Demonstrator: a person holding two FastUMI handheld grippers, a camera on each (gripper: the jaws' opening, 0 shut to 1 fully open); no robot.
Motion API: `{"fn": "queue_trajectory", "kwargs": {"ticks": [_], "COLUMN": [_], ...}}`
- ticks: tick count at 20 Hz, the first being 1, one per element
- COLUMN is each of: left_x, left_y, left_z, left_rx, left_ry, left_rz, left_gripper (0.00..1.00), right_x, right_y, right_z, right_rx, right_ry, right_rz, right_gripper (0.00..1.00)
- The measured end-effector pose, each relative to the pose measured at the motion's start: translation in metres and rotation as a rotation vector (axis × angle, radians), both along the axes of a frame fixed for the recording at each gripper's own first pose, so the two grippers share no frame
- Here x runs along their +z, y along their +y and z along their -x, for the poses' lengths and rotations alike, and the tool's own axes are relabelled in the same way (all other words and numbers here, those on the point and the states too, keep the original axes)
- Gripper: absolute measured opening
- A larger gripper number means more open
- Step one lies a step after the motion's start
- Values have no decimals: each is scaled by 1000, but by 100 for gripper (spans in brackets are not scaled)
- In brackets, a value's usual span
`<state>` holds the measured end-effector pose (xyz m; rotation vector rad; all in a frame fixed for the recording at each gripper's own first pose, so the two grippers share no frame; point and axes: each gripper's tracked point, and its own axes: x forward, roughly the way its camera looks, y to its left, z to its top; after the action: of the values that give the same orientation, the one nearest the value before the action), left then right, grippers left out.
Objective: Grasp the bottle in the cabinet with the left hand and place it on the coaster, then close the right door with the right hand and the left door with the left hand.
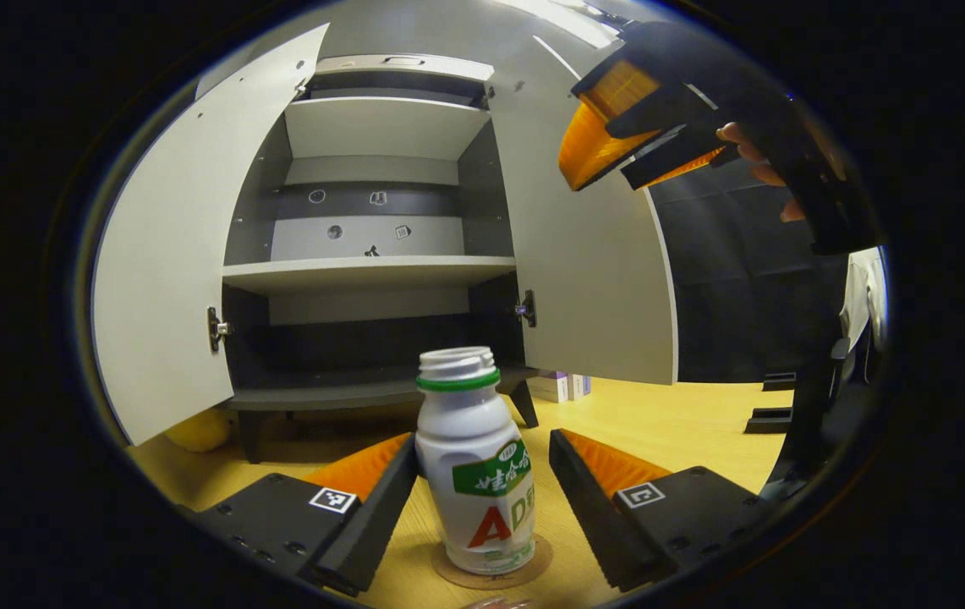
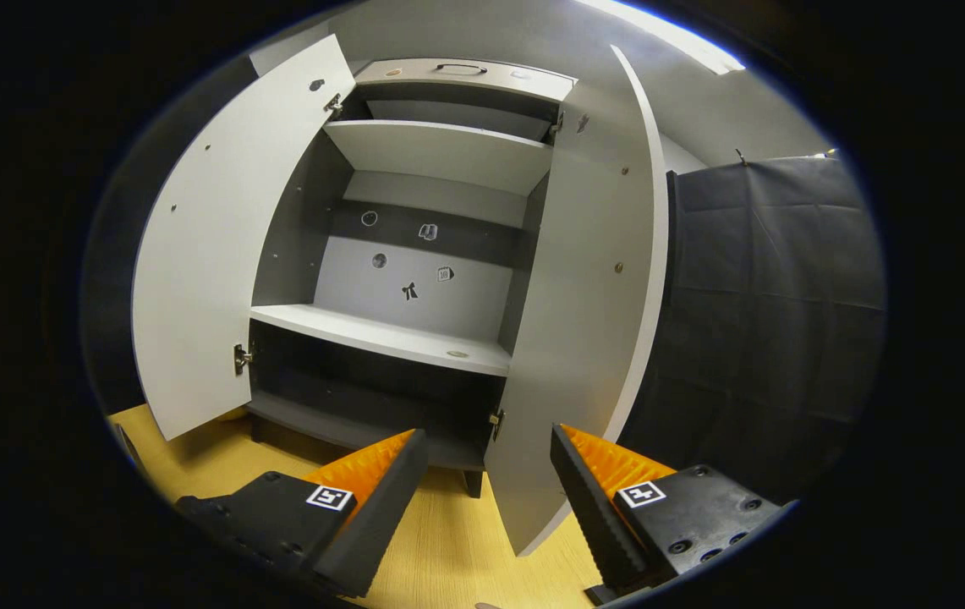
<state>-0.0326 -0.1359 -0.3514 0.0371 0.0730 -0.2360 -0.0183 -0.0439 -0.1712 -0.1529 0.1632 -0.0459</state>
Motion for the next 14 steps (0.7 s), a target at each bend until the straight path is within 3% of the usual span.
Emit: {"fn": "queue_trajectory", "kwargs": {"ticks": [3,10,14], "left_x": [32,151,231], "left_y": [6,21,36], "left_z": [-11,-39,-36], "left_rx": [-2,-33,-51], "left_ry": [-36,-74,-102], "left_rz": [-17,24,20], "left_gripper": [96,96,95], "right_x": [13,99,154], "right_y": [1,-18,-65], "right_z": [0,2,11], "right_rx": [0,-20,-110], "right_ry": [11,-72,-175], "right_rz": [-25,-75,-69], "right_gripper": [98,98,98]}}
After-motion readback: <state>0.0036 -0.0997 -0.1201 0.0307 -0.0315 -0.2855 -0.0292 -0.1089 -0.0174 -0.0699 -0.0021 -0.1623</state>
